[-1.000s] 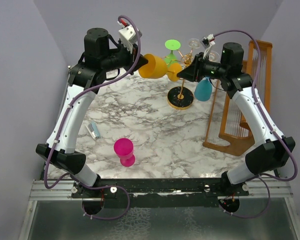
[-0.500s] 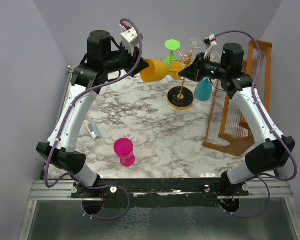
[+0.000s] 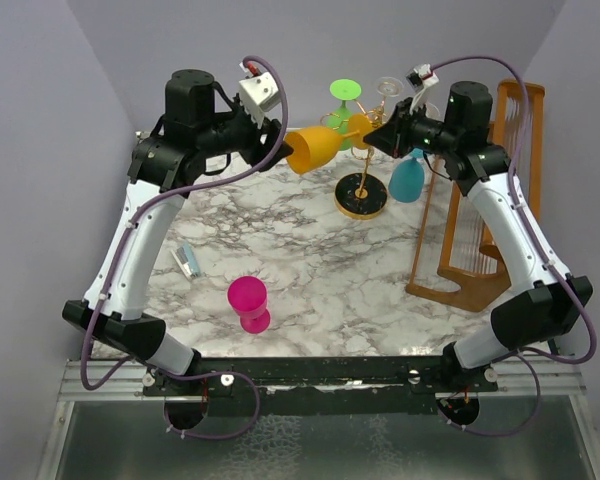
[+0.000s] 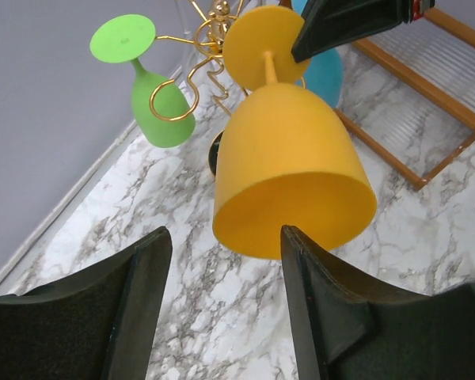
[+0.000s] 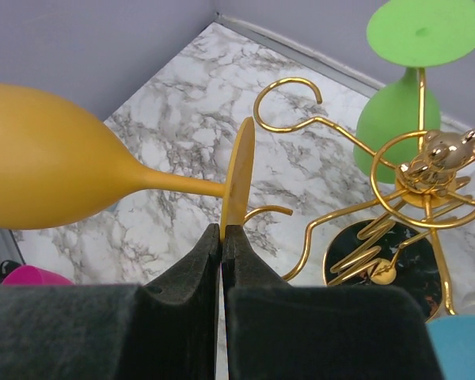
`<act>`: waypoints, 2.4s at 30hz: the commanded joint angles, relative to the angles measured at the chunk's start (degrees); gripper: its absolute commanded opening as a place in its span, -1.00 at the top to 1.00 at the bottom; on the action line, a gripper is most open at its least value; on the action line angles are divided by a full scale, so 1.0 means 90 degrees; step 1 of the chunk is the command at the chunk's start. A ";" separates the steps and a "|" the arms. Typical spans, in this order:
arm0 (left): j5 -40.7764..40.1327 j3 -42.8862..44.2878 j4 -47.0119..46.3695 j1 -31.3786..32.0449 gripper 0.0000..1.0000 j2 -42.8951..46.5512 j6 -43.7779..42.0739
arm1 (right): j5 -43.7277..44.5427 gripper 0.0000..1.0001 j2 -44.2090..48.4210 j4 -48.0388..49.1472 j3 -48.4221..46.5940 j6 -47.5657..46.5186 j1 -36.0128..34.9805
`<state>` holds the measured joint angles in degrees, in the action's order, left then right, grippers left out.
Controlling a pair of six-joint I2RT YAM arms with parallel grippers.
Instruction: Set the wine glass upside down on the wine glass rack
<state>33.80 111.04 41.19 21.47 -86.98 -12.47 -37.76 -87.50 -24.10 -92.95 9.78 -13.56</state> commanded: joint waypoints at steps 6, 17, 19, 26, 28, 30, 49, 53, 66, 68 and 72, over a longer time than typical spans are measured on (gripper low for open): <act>-0.1137 0.0022 0.0647 -0.0061 -0.49 0.0471 -0.0935 | 0.0435 0.98 0.0191 -0.0278 -0.0647 -0.1034 -0.0017; -0.2386 0.0042 0.0359 -0.0228 -0.75 0.0480 -0.0695 | 0.1001 0.98 0.0438 -0.0573 -0.0844 -0.2841 -0.0217; -0.2587 0.0050 0.0269 -0.0270 -0.75 0.0470 -0.0596 | 0.1071 0.98 0.0474 -0.0665 -0.0865 -0.3192 -0.0299; -0.2686 0.0077 0.0161 -0.0391 -0.76 0.0417 -0.0484 | 0.1236 0.98 0.0343 -0.1234 -0.1175 -0.4587 -0.0726; -0.2670 0.0031 0.0153 -0.0405 -0.77 0.0405 -0.0480 | 0.1329 0.98 0.0279 -0.1310 -0.1257 -0.4828 -0.0798; -0.2663 -0.0021 0.0146 -0.0429 -0.78 0.0401 -0.0478 | 0.1362 0.98 0.0211 -0.1368 -0.1364 -0.4996 -0.0831; -0.2408 -0.0094 0.0149 -0.0471 -0.79 0.0302 -0.0494 | 0.2530 0.98 -0.0261 -0.1860 -0.1568 -0.7230 -0.1491; -0.2406 -0.0049 0.0162 -0.0474 -0.79 0.0284 -0.0504 | 0.2984 0.98 -0.0315 -0.1748 -0.1413 -0.7450 -0.1616; -0.2264 -0.0029 0.0197 -0.0480 -0.79 0.0182 -0.0548 | 0.4093 0.98 -0.0416 -0.1229 -0.0944 -0.7759 -0.1903; -0.2253 -0.0026 0.0200 -0.0481 -0.79 0.0177 -0.0556 | 0.4251 0.98 -0.0428 -0.1129 -0.0864 -0.7801 -0.1930; -0.2232 -0.0042 0.0209 -0.0473 -0.79 0.0172 -0.0568 | 0.4409 0.98 -0.0435 -0.0999 -0.0779 -0.7815 -0.1959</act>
<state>12.25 110.34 44.03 17.58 -85.45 -17.50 -2.07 -91.05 -37.21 -100.64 -59.83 -30.61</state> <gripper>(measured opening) 0.894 0.019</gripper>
